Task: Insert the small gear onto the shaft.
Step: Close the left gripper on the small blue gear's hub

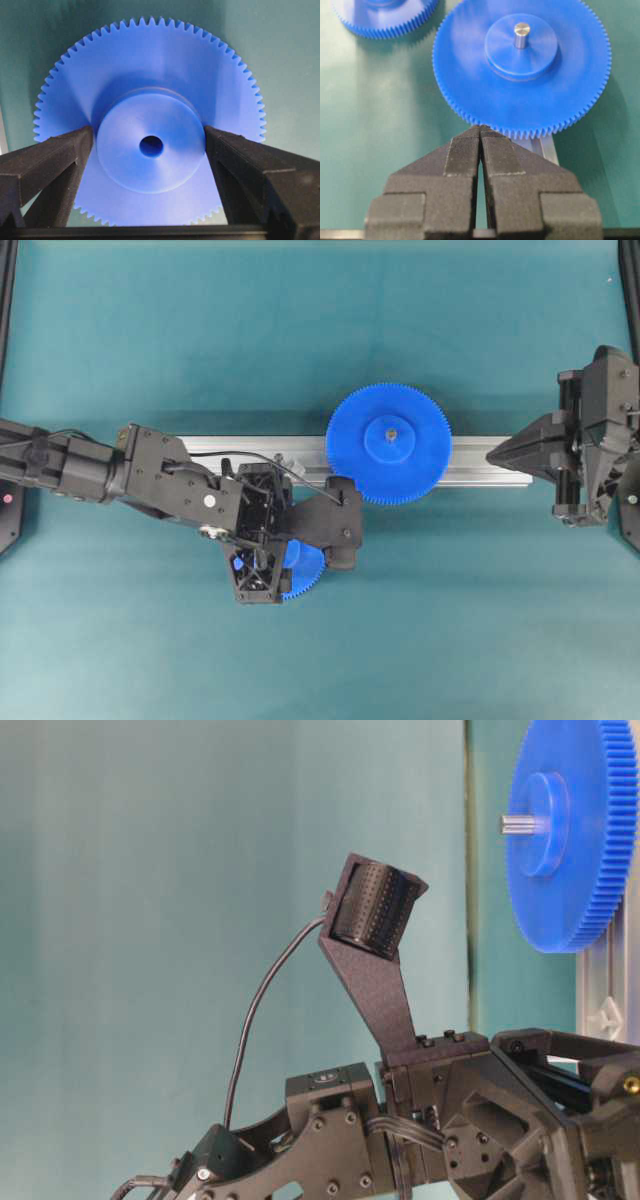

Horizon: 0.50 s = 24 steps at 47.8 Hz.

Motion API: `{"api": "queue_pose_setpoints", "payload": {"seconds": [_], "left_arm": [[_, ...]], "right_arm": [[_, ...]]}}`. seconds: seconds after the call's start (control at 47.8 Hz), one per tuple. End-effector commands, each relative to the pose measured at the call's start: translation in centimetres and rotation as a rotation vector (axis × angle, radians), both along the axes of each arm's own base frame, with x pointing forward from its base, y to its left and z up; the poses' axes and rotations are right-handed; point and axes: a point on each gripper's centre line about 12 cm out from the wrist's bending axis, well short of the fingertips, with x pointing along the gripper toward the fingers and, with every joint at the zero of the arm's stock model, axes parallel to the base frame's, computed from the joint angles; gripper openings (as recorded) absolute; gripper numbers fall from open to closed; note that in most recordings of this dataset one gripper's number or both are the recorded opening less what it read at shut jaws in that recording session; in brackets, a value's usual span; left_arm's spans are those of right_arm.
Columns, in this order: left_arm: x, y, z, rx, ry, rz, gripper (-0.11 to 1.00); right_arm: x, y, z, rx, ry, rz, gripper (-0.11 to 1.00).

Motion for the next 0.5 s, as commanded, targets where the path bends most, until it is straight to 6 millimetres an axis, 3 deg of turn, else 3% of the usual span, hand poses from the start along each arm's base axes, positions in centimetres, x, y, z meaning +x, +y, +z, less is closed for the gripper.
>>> {"api": "queue_pose_setpoints", "payload": {"seconds": [0.0, 0.168, 0.293, 0.482], "left_arm": [[0.24, -0.1, 0.81, -0.004, -0.024, 0.0, 0.92], [0.22, -0.09, 0.93, -0.004, -0.026, 0.0, 0.86], [0.28, -0.17, 1.04, -0.003, -0.03, -0.005, 0.69], [0.19, -0.15, 1.34, -0.003, -0.037, -0.007, 0.69]], "right_arm": [[0.26, -0.09, 0.39, 0.005, -0.014, -0.008, 0.06], [0.29, -0.1, 0.45, 0.004, -0.016, -0.007, 0.06], [0.26, -0.06, 0.42, 0.005, -0.016, -0.006, 0.06], [0.29, -0.06, 0.48, 0.005, -0.017, -0.006, 0.06]]}}
